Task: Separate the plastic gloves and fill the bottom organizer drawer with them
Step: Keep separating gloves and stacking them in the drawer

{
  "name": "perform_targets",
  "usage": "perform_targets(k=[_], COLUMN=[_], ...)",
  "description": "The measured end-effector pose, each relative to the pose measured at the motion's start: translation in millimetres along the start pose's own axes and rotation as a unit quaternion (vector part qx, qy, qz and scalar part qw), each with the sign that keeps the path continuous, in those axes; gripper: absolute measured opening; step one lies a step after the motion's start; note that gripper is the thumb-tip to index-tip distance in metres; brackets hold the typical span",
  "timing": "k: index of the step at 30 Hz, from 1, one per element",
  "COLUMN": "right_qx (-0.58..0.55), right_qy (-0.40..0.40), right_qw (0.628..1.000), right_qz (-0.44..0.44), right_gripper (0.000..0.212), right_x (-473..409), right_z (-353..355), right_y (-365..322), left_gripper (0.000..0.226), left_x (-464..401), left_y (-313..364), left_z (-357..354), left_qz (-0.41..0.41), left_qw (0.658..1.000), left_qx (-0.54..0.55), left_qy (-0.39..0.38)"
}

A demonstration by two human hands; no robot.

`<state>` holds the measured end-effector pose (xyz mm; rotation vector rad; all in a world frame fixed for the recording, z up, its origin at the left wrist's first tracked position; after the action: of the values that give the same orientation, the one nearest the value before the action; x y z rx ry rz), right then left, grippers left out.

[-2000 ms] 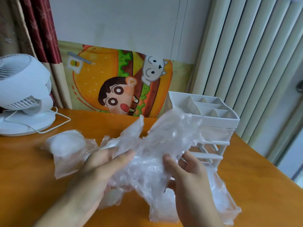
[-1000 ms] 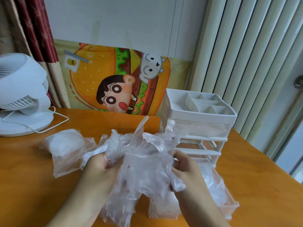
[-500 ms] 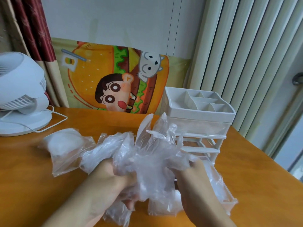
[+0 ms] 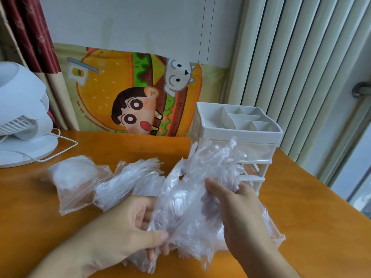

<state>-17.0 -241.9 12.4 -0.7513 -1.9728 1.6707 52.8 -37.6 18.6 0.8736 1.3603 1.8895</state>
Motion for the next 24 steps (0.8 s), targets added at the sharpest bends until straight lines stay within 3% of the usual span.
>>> perform_targets(k=[3,4,7,11,14,16,20,22,24], right_qx=[0.017,0.023,0.058,0.096,0.117,0.118,0.101,0.130,0.143], right_qy=[-0.010,-0.018,-0.052,-0.101,-0.145,-0.169,-0.206,-0.237,-0.240], right_qw=[1.000,0.999,0.997,0.990,0.982,0.978,0.973,0.962,0.960], right_qz=[0.014,0.017,0.018,0.020,0.017,0.020,-0.023,-0.035,-0.021], right_gripper=[0.008,0.009,0.008,0.009,0.003,0.011,0.015,0.030,0.026], right_x=[2,5,10,10,11,13,17,17,17], right_z=[-1,-2,-9,-13,-15,-18,-20,-23,-24], right_y=[-4,-5,-4,0,3,2,1,5,8], left_gripper=[0.034,0.037,0.075,0.070,0.035,0.022,0.017,0.017,0.015], left_x=[1,-1,-7,-9,-10,-9,-5,-1,-1], left_y=[-2,-4,-17,-6,-3,-2,-2,2,3], left_z=[1,0,1,-7,-6,-4,2,3,7], left_qz=[0.007,0.022,0.049,0.011,-0.013,-0.027,-0.060,-0.092,-0.108], left_qw=[0.997,0.994,0.973,0.968,0.961,0.954,0.926,0.906,0.898], left_qx=[0.074,0.098,0.085,0.082,0.088,0.092,0.075,0.054,0.073], left_qy=[-0.012,0.034,0.210,0.238,0.262,0.284,0.366,0.411,0.420])
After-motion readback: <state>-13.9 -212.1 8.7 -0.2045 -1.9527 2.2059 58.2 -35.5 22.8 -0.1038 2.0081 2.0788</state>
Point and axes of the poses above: each hand's wrist, its own x-axis away from the middle knuckle, its own z-axis out of the back of the hand, y = z × x, the point moved 3 cm from there along -x, towards the middle knuckle, and after that the axes turned 2 degrees about -x, right-handed, at the moved point
